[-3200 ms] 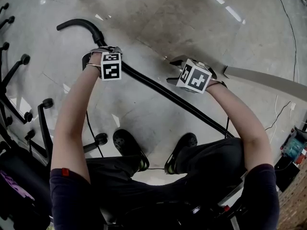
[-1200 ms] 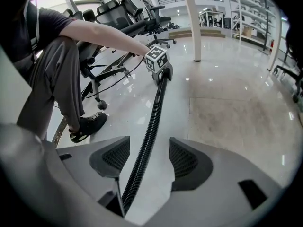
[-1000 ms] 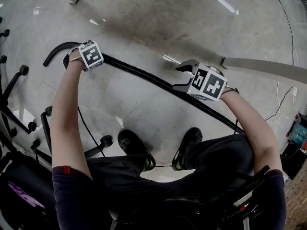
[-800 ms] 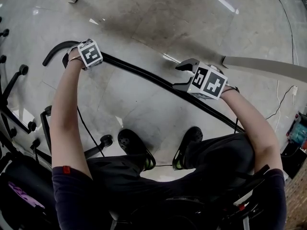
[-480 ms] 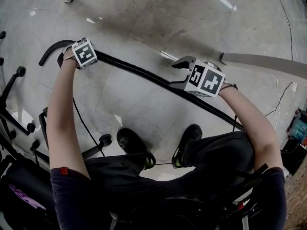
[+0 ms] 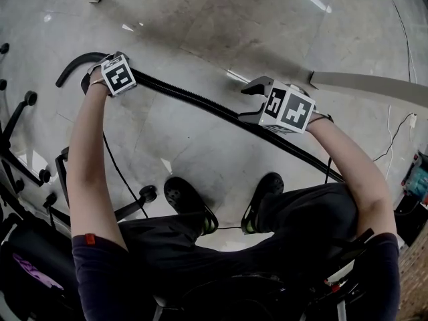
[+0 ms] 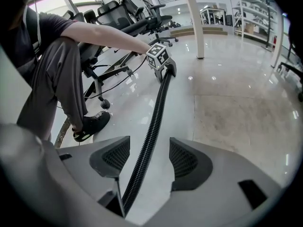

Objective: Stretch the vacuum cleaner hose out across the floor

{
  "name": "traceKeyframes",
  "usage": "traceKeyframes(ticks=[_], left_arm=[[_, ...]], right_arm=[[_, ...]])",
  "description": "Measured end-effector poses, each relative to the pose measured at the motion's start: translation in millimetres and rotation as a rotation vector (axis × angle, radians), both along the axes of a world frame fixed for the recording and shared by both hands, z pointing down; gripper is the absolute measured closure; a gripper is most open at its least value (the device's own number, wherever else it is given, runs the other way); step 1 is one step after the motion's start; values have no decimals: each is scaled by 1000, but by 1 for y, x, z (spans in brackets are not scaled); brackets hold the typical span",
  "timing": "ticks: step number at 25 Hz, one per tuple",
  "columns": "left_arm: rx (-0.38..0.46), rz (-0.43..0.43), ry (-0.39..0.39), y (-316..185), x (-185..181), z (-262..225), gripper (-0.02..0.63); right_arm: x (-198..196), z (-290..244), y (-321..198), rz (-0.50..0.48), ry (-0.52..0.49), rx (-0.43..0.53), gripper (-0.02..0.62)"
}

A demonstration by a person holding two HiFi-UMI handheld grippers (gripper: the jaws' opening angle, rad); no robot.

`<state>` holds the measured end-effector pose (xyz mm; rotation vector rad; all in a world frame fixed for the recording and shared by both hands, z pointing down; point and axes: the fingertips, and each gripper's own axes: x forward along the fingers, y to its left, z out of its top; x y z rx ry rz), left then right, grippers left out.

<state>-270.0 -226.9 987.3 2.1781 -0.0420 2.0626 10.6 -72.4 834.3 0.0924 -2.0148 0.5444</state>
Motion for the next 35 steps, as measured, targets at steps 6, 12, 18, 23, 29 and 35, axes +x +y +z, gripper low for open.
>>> traceKeyframes(ticks=[6, 12, 18, 23, 29, 35], left_arm=[[-23, 64, -36, 6, 12, 2, 216], [-56, 87, -42, 17, 15, -1, 215], [-90, 69, -67, 26, 14, -3, 107], [2, 277, -136, 23, 2, 9, 114], [-6, -23, -94, 7, -12, 6, 183], [-8, -103, -109, -3, -20, 6, 183]], right_arm=[[-12, 5, 7, -28, -20, -20, 336], [-21, 3, 0, -41, -37, -14, 334], [-21, 4, 3, -41, -37, -32, 336], [-19, 3, 5, -43, -39, -30, 334], [-10, 4, 7, -23, -30, -34, 336], [-8, 2, -2, 22, -35, -20, 336]])
